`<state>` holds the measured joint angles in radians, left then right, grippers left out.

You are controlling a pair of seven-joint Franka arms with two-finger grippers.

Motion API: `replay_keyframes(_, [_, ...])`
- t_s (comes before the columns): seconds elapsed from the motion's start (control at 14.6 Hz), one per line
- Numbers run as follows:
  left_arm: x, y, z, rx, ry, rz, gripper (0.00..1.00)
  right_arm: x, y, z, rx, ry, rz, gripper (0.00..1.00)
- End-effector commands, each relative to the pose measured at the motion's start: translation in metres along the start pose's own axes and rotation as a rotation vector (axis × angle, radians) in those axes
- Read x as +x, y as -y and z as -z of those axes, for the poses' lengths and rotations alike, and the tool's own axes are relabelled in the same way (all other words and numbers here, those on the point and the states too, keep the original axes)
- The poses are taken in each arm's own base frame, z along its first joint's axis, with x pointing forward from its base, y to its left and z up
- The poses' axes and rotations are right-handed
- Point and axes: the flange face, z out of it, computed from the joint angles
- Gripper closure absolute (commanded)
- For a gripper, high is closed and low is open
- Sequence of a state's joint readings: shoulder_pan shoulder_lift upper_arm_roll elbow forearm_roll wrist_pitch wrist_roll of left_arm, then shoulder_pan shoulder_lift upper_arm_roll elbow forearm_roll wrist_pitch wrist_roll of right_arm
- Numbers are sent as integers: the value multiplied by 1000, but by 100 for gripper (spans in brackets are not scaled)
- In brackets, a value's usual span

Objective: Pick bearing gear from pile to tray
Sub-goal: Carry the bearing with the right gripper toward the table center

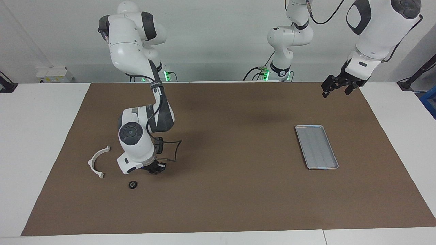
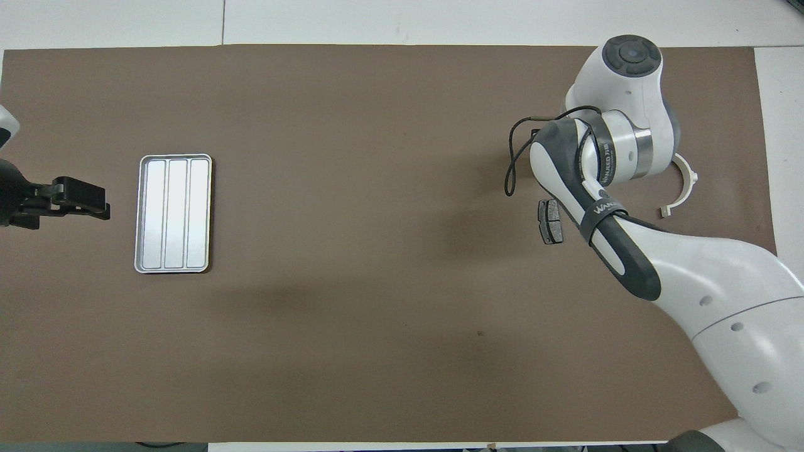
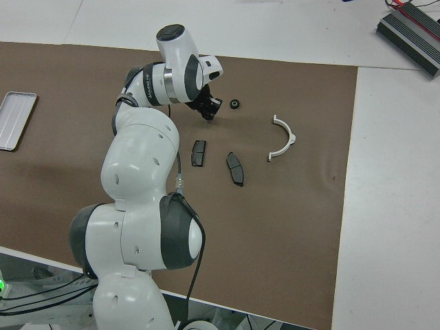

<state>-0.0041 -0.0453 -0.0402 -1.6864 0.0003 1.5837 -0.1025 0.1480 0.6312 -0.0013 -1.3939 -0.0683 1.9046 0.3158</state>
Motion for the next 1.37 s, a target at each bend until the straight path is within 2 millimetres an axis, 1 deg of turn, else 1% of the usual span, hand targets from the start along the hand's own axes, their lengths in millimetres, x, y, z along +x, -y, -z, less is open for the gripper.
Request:
replay_keyframes(0.0, [-5, 2, 1, 6, 7, -4, 0, -26, -8, 109, -9, 39, 78, 100])
replay_keyframes(0.07, [-5, 2, 1, 5, 5, -4, 0, -42, 0, 140, -7, 70, 98, 100])
replay_keyframes(0.14, [-5, 2, 1, 6, 7, -4, 0, -63, 22, 174, 17, 76, 130, 100])
replay_keyframes(0.21, [-5, 2, 1, 6, 7, -4, 0, -80, 40, 199, 35, 73, 107, 100])
replay_keyframes(0.27, [-5, 2, 1, 5, 5, -4, 0, -103, 68, 218, 57, 65, 46, 100])
replay_keyframes(0.34, [-5, 2, 1, 5, 5, -4, 0, -121, 95, 229, 80, 57, -14, 100])
replay_keyframes(0.41, [-5, 2, 1, 6, 7, -4, 0, -136, 123, 236, 95, 42, -74, 100])
replay_keyframes(0.48, [-5, 2, 1, 5, 5, -4, 0, -150, 156, 240, 132, 10, -129, 100])
replay_keyframes(0.55, [-5, 2, 1, 6, 7, -4, 0, -160, 179, 239, 153, -6, -180, 100])
replay_keyframes(0.69, [-5, 2, 1, 5, 5, -4, 0, -185, 229, 223, 164, -14, -237, 100])
replay_keyframes(0.89, [-5, 2, 1, 6, 7, -4, 0, -203, 275, 167, 179, -34, -300, 100])
replay_keyframes(1.03, [-5, 2, 1, 6, 7, -4, 0, -204, 285, 135, 194, -45, -323, 100])
replay_keyframes(1.1, [-5, 2, 1, 6, 7, -4, 0, -203, 288, 123, 193, -49, -329, 100])
replay_keyframes(1.23, [-5, 2, 1, 5, 5, -4, 0, -204, 317, 80, 155, -90, -344, 100])
replay_keyframes(1.3, [-5, 2, 1, 5, 5, -4, 0, -201, 329, 58, 149, -129, -362, 100])
